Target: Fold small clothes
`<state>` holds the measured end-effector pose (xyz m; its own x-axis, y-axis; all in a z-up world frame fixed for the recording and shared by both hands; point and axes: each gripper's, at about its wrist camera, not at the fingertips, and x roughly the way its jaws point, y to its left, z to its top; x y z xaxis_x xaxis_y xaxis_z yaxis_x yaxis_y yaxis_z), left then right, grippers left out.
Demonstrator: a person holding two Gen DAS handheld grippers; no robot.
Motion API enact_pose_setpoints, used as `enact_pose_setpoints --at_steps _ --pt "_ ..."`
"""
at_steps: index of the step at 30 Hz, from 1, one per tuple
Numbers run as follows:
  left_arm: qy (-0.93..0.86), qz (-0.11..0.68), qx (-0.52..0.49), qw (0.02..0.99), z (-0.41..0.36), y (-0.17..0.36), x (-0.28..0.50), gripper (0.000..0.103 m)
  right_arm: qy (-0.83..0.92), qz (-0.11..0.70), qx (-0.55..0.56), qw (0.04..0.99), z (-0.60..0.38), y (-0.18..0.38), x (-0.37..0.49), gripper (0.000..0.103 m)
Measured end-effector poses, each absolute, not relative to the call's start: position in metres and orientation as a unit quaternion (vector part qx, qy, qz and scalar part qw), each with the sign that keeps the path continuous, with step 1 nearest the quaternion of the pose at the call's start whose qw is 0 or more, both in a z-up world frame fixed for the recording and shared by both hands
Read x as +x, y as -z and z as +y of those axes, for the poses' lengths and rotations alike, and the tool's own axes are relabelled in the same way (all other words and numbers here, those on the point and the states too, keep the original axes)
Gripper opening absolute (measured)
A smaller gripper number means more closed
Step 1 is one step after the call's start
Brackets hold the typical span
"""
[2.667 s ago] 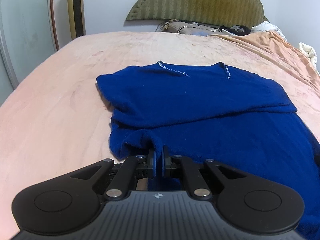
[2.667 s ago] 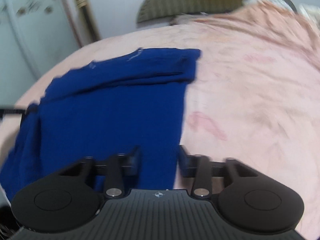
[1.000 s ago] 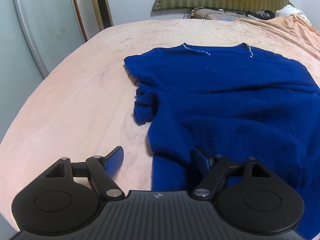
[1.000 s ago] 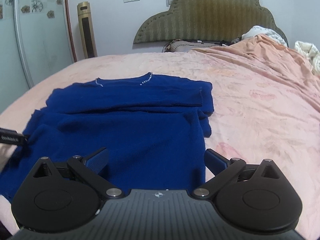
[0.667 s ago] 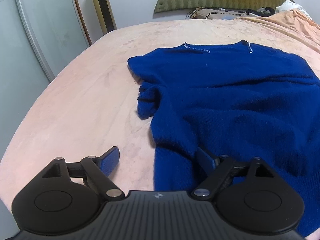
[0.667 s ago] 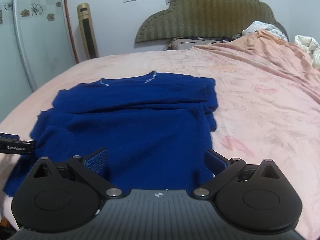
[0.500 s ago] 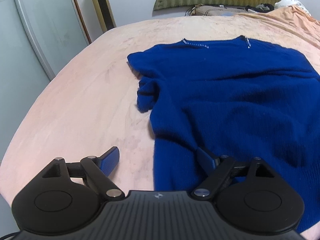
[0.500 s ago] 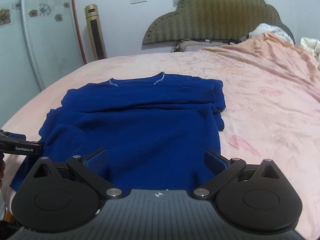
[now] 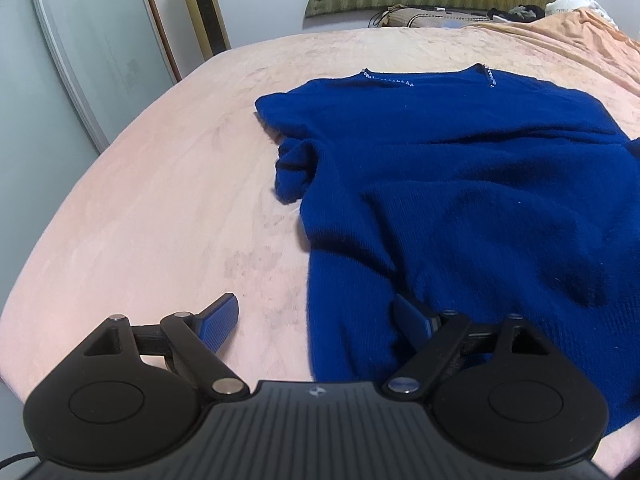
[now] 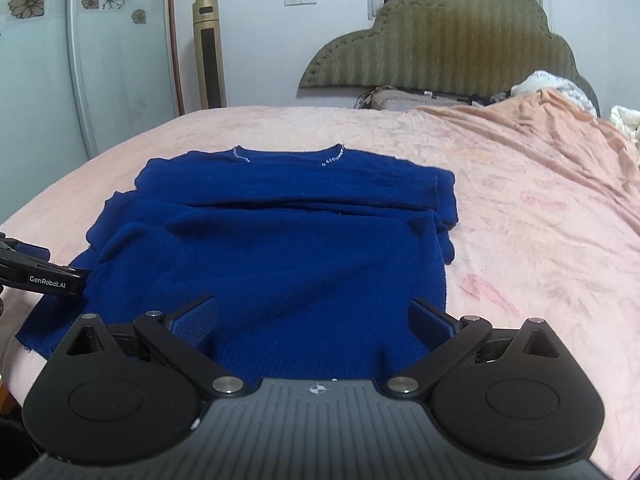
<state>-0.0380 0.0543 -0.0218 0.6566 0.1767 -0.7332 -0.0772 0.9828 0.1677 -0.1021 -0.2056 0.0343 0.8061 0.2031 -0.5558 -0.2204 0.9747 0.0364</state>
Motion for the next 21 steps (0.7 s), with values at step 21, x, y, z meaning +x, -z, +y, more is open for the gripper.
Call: enact_pose_setpoints --at_steps 21 --pt "0.033 0.401 0.002 0.916 0.080 0.019 -0.070 0.086 -0.175 0.248 0.043 0.952 -0.224 -0.037 -0.120 0.102"
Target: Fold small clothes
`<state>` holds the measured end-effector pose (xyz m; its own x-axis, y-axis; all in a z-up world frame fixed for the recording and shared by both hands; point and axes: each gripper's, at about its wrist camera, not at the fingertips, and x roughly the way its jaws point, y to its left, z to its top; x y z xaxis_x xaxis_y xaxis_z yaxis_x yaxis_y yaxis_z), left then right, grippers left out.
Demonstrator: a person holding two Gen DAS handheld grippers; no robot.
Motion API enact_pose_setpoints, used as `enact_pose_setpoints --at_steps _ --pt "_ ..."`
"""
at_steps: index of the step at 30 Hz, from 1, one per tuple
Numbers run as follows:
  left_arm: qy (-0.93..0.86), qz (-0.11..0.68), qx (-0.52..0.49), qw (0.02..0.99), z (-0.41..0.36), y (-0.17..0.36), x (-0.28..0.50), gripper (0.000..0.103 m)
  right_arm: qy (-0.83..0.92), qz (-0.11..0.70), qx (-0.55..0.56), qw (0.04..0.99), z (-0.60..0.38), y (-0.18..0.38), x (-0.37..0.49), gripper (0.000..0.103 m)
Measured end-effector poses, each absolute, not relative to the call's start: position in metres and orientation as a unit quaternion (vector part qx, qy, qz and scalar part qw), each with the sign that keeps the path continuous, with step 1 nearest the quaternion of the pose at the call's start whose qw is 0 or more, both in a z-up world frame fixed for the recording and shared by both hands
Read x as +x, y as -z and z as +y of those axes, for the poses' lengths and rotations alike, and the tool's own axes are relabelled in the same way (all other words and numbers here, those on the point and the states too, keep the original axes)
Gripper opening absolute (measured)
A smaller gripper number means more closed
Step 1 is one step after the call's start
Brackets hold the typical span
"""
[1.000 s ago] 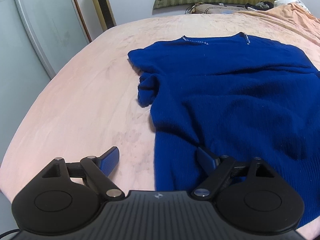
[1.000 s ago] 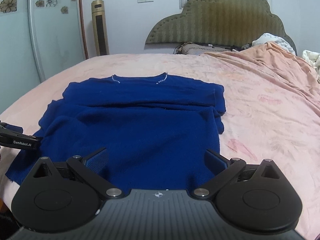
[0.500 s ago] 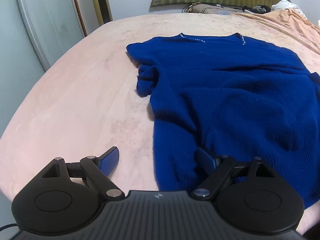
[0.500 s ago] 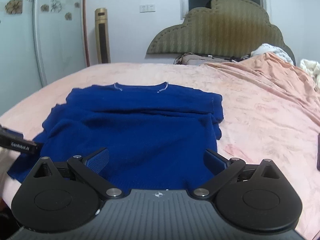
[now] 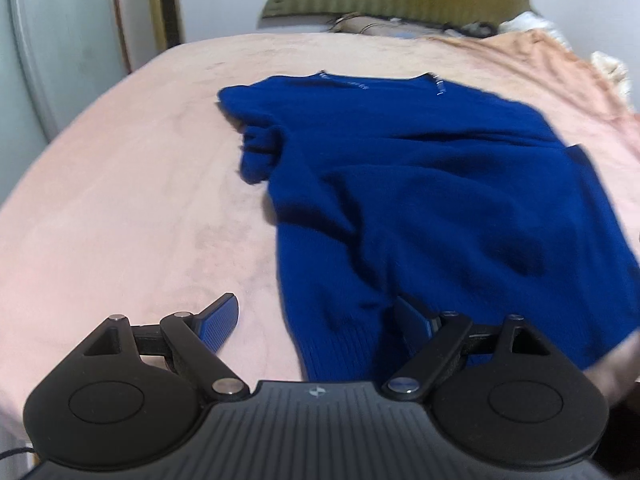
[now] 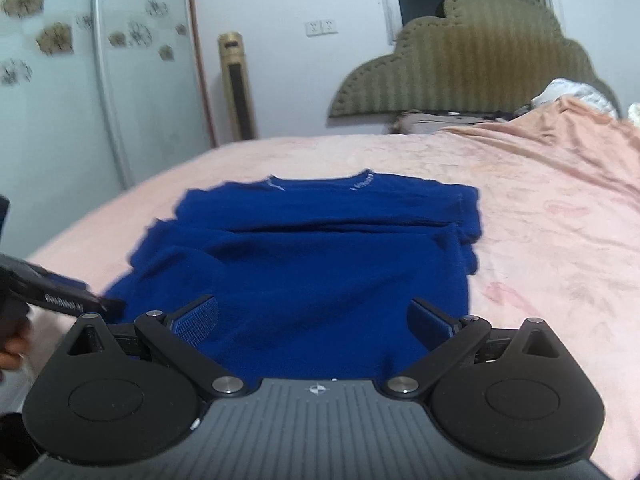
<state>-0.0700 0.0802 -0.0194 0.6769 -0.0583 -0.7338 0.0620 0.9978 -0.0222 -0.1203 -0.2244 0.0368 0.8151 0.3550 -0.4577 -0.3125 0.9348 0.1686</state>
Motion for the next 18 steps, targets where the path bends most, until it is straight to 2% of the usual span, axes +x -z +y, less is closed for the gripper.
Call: enact_pose_setpoints --at_steps 10,14,18 --pt "0.096 0.423 -0.057 0.899 0.109 0.020 -0.082 0.086 -0.127 0.325 0.137 0.927 -0.286 -0.020 -0.123 0.102" --pt "0.113 0.426 -0.042 0.897 0.094 0.021 -0.081 0.086 -0.129 0.335 0.177 0.916 -0.303 -0.009 -0.129 0.093" --pt "0.148 0.429 -0.041 0.890 0.079 0.022 -0.077 0.085 -0.135 0.355 0.147 0.913 -0.291 -0.003 -0.128 0.084"
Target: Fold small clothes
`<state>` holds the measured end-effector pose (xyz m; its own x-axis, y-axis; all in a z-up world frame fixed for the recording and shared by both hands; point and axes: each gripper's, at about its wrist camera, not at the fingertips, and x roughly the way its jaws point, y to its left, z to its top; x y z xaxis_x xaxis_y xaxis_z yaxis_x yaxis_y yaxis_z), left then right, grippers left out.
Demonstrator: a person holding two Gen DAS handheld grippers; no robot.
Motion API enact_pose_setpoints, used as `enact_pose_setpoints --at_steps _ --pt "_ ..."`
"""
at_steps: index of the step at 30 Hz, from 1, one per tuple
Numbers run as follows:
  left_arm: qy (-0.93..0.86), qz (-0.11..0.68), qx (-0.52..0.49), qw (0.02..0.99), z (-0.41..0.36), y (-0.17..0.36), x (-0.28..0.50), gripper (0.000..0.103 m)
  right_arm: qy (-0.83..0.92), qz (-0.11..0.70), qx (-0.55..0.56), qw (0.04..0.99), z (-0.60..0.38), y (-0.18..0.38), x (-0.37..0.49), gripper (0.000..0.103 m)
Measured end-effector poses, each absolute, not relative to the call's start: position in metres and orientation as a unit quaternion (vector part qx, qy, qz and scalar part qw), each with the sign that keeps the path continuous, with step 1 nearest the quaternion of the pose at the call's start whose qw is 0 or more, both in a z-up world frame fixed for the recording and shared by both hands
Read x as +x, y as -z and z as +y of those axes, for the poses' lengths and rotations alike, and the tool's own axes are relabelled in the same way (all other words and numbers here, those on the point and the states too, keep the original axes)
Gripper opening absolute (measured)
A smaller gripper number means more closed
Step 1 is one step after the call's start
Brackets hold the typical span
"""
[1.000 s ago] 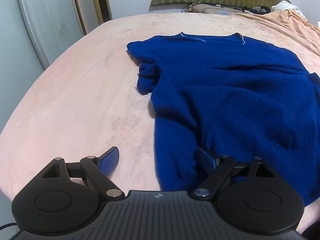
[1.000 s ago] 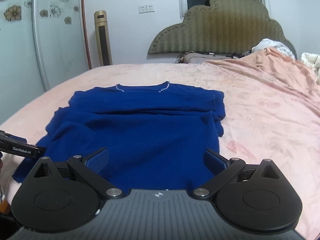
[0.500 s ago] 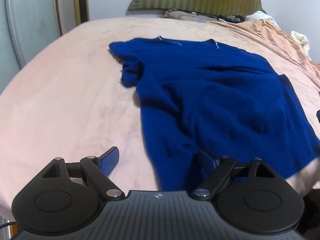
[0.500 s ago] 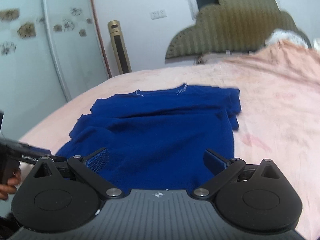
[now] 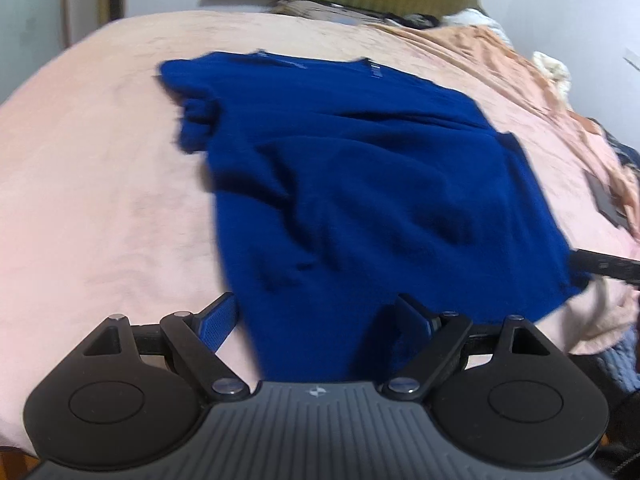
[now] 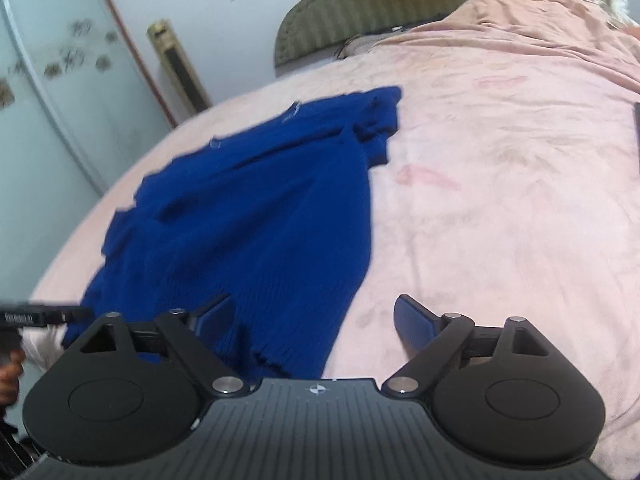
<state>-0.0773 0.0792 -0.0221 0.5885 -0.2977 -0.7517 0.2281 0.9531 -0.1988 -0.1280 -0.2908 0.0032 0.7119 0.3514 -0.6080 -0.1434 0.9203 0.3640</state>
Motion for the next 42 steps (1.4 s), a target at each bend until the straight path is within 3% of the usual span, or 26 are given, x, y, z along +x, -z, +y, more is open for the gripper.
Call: enact_pose_setpoints --at_steps 2,4,5,6,7,9,25,33,42 --pt "0.157 0.428 -0.038 0.889 0.072 0.022 -0.076 0.085 -0.150 0.356 0.126 0.914 -0.276 -0.003 -0.127 0.079" --pt "0.156 0.423 -0.035 0.892 0.066 0.024 -0.074 0.079 -0.169 0.356 0.104 0.913 -0.259 -0.003 -0.123 0.061" --pt "0.151 0.420 -0.031 0.895 0.064 0.024 -0.074 0.072 -0.175 0.354 0.095 0.914 -0.251 -0.002 -0.121 0.053" --pt "0.145 0.415 -0.023 0.898 0.062 0.023 -0.074 0.049 -0.178 0.353 0.085 0.914 -0.244 -0.001 -0.119 0.036" --pt "0.142 0.414 -0.017 0.899 0.061 0.023 -0.073 0.030 -0.177 0.350 0.076 0.916 -0.238 -0.001 -0.116 0.028" --pt "0.151 0.419 -0.035 0.895 0.065 0.021 -0.072 0.016 -0.176 0.344 0.076 0.919 -0.233 0.000 -0.112 0.022" --pt "0.253 0.297 -0.021 0.921 0.096 -0.065 -0.142 0.014 -0.311 0.268 0.131 0.902 -0.275 -0.080 -0.168 0.021" --pt "0.198 0.304 -0.025 0.932 0.079 -0.066 -0.101 0.014 -0.303 0.253 0.241 0.887 -0.300 -0.072 -0.145 0.021" --pt "0.155 0.292 -0.036 0.943 0.069 -0.088 -0.040 0.014 -0.266 0.228 0.287 0.892 -0.300 -0.077 -0.084 0.021"
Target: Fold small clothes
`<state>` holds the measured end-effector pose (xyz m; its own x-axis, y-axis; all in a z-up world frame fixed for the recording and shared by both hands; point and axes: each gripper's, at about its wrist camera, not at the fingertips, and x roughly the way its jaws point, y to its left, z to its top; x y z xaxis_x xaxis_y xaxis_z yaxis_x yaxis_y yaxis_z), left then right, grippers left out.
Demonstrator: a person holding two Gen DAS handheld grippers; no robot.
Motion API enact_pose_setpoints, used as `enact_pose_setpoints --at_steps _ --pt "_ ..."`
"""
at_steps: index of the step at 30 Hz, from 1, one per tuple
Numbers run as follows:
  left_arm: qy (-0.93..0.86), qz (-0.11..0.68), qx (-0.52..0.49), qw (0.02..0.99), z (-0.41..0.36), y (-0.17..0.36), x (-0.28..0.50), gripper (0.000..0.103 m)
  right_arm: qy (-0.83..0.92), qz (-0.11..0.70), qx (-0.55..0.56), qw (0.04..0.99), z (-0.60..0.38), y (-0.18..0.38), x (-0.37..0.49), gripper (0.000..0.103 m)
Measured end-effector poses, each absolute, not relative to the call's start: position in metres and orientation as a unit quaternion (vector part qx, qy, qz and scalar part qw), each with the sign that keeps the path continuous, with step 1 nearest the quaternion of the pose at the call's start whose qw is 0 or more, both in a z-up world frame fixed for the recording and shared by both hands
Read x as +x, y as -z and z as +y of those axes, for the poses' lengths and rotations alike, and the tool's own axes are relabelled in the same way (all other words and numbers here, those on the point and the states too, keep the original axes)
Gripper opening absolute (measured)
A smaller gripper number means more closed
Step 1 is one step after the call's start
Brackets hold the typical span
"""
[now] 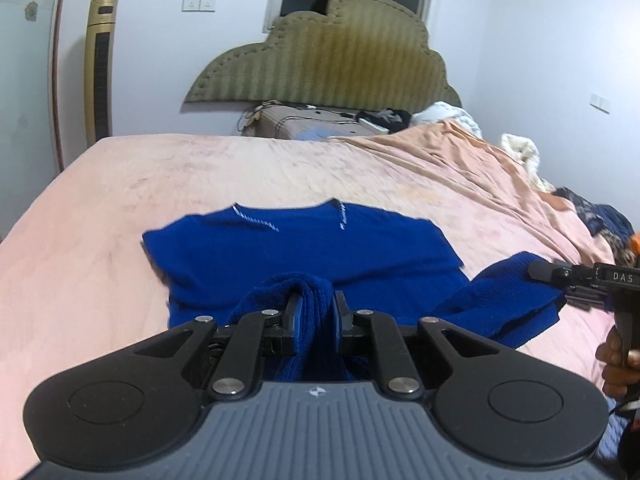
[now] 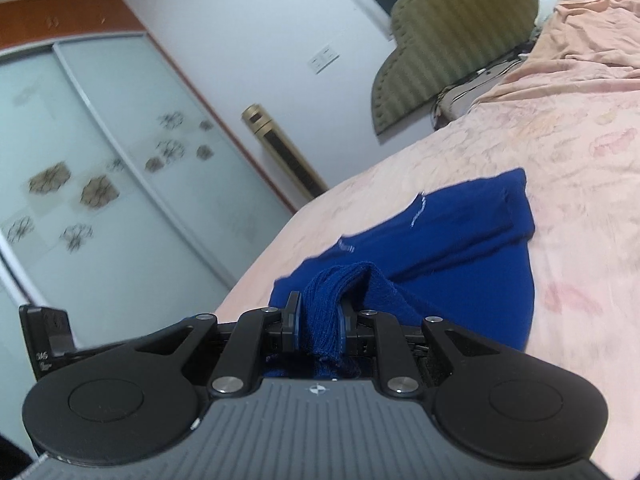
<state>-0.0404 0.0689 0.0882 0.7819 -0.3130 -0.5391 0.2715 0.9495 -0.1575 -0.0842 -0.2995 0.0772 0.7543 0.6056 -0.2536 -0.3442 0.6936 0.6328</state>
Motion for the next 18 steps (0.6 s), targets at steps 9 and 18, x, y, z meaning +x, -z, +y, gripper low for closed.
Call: enact_pose_setpoints --at_steps 9,18 --pt "0.130 0.305 -0.032 0.943 0.062 -0.095 0.016 0.014 -0.233 0.223 0.326 0.889 -0.302 -0.073 -0.023 0.021" --pt "0.072 0.301 -0.001 0.951 0.058 -0.091 0.080 0.014 -0.206 0.236 0.339 0.887 -0.303 -0.065 0.046 0.021"
